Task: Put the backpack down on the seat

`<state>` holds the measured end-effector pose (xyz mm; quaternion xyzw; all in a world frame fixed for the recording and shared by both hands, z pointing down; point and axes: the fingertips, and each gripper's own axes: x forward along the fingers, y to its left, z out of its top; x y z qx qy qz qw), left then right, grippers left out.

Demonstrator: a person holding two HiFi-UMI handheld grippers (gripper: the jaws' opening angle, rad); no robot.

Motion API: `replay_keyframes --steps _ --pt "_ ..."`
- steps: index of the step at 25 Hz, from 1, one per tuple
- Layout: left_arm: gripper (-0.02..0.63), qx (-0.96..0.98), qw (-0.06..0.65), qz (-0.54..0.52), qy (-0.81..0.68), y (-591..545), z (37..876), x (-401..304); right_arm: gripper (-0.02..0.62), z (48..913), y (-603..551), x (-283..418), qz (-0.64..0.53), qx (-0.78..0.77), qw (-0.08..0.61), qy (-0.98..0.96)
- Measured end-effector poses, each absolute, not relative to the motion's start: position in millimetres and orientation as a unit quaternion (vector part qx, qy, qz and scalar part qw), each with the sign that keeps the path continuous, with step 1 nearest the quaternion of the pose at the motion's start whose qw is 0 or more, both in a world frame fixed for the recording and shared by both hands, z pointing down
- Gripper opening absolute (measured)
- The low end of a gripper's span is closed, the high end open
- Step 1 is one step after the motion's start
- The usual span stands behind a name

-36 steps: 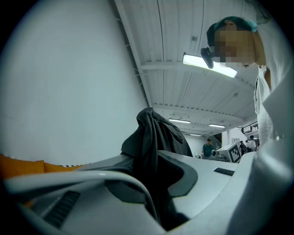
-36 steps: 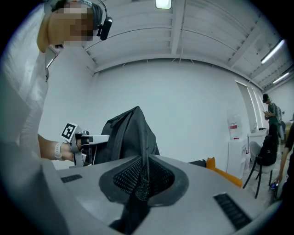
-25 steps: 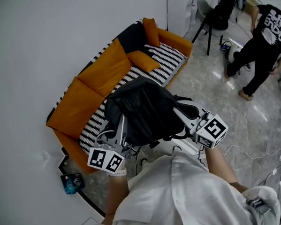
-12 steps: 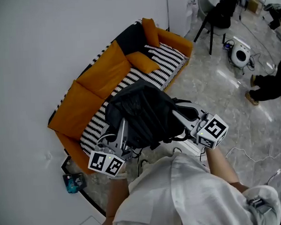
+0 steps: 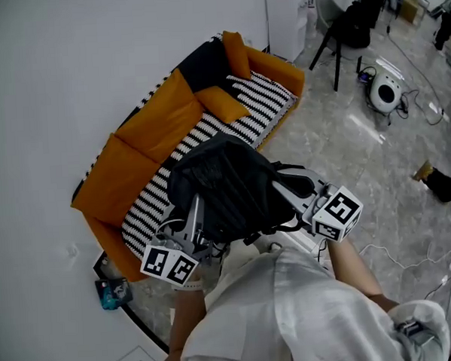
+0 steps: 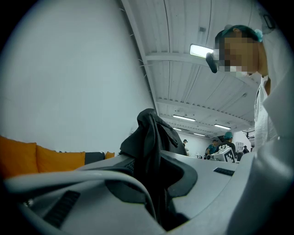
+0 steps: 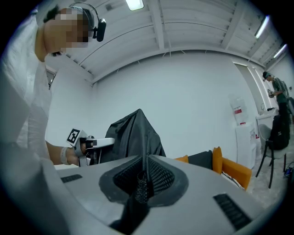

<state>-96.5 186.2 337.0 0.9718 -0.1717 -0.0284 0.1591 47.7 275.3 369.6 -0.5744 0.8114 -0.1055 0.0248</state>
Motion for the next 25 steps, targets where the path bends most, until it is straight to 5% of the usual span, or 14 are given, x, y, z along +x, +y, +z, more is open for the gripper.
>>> replay_keyframes --steps 7,25 --pt "0.078 0.969 0.179 -0.037 -0.163 175 360 -86 0.052 390 259 55 -0.112 -0.577 0.019 0.809" --pt "0.075 0.961 0.206 -0.092 -0.159 -59 350 -48 0.048 381 9 78 -0.149 -0.527 0.031 0.836"
